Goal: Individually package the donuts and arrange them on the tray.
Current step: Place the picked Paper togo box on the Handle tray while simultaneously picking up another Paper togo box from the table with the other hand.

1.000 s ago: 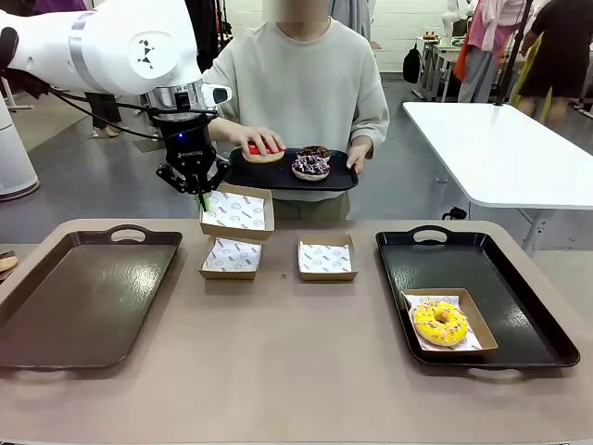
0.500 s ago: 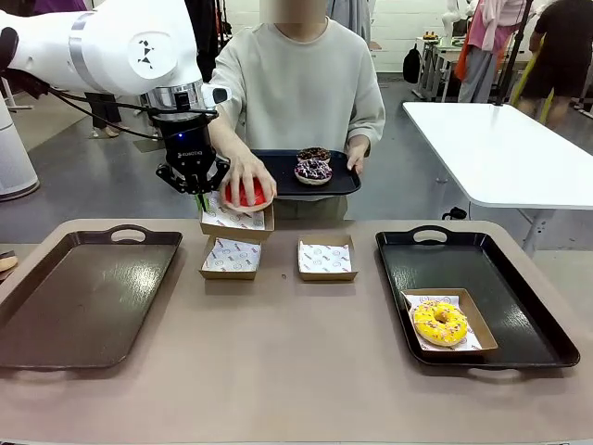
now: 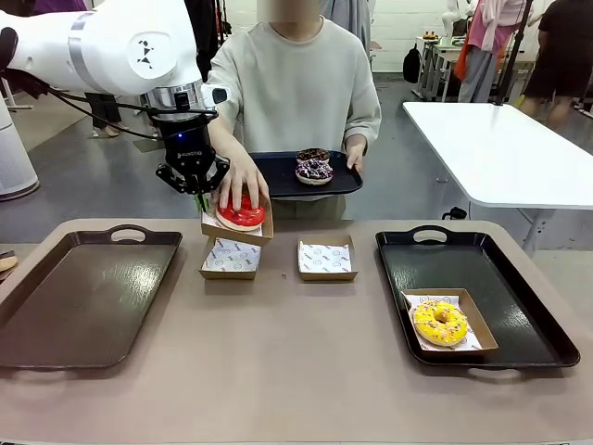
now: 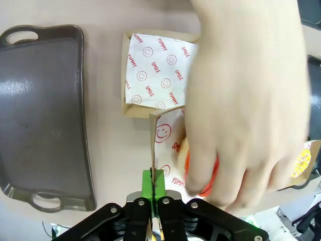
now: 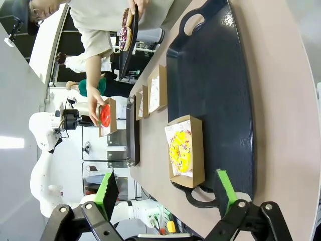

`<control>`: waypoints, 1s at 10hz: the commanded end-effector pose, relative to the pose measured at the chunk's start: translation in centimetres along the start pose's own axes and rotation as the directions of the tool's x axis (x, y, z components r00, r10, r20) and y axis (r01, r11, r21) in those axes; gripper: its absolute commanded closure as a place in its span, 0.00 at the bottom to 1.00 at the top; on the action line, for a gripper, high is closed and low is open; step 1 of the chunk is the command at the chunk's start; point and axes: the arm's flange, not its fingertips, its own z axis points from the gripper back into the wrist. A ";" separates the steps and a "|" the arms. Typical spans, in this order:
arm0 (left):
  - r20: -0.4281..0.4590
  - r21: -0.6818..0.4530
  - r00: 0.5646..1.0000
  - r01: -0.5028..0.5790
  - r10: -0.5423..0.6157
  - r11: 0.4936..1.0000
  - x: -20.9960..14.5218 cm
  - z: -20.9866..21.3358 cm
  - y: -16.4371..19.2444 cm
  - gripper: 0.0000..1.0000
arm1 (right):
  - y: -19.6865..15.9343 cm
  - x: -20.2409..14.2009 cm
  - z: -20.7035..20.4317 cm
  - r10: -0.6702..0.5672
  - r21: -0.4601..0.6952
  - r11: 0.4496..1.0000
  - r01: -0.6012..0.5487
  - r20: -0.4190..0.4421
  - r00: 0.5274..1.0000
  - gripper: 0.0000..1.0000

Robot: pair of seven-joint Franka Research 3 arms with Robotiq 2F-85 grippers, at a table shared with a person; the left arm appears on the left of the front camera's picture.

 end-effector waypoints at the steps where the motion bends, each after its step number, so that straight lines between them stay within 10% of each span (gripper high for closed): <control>1: 0.007 -0.011 1.000 0.000 0.000 1.000 -0.5 0.1 0.3 1.00 | 0.1 -0.1 0.1 0.000 0.004 1.000 0.000 -0.002 1.000 0.00; 10: 0.000 0.000 1.000 0.000 0.000 1.000 0.0 0.0 0.0 0.99 | 0.0 0.0 0.0 0.000 0.000 1.000 0.000 0.000 1.000 0.00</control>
